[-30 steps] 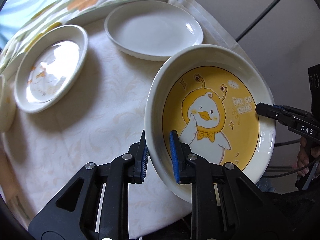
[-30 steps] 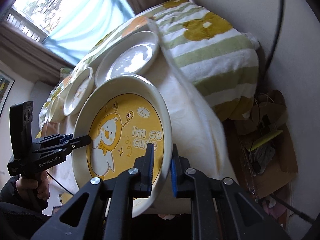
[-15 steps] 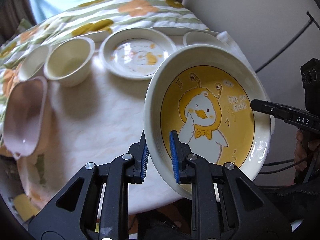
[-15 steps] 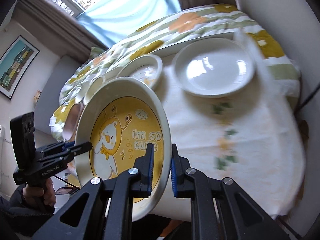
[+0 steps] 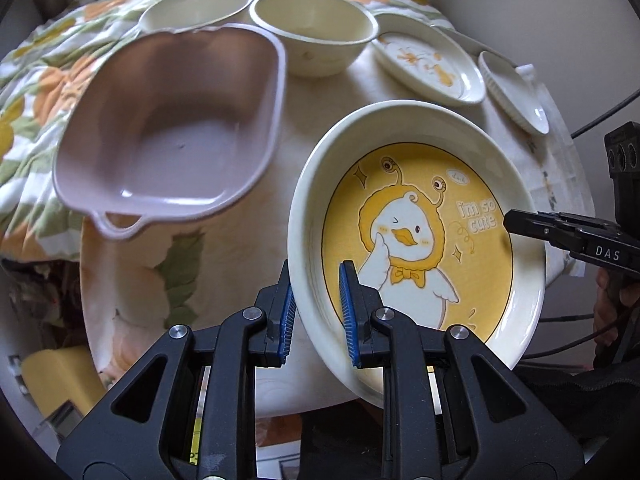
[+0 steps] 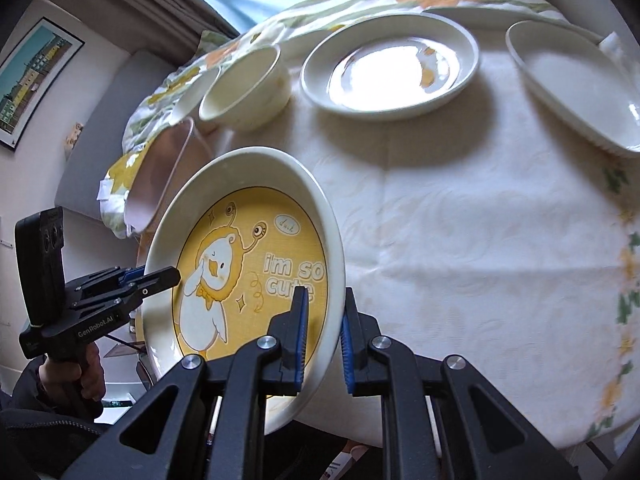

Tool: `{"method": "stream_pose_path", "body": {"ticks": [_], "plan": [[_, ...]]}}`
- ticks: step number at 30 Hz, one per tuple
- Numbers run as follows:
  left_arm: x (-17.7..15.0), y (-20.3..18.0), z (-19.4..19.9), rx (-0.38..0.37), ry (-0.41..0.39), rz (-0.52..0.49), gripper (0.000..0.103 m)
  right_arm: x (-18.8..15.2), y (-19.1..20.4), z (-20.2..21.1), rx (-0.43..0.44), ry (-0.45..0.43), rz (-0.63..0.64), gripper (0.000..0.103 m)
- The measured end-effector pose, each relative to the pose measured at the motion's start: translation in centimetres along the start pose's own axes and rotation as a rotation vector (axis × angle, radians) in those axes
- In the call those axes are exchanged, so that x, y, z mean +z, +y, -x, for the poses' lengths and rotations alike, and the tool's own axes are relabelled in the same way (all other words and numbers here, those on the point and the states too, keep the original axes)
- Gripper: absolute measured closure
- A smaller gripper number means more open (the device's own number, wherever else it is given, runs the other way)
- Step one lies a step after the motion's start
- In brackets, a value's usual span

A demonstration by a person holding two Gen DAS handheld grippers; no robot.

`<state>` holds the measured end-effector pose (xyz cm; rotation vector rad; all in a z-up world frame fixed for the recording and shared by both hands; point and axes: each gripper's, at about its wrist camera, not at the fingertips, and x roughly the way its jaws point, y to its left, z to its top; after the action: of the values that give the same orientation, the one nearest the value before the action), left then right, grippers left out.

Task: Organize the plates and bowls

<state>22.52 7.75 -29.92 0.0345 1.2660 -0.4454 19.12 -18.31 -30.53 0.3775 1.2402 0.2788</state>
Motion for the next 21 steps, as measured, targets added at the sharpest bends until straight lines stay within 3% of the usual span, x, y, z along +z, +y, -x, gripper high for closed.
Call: {"method": "stream_pose_path", "body": {"ticks": [7, 15, 21], "plan": [[-0.5, 2.6, -1.3, -0.018, 0.013, 0.013, 0.086, 0.3, 0.9, -2.4, -0.017, 0.02, -0.001, 0.089], [-0.2, 2.8, -1.8, -0.024, -0.019, -0.009, 0.086, 0.6, 0.0, -2.5, -0.048, 0.006, 0.008, 0.089], [0.1, 1.6, -1.8, 0.037, -0.019, -0.059, 0.086, 0.5, 0.0, -2.3, -0.063, 0.015, 0.031, 0.089]]}}
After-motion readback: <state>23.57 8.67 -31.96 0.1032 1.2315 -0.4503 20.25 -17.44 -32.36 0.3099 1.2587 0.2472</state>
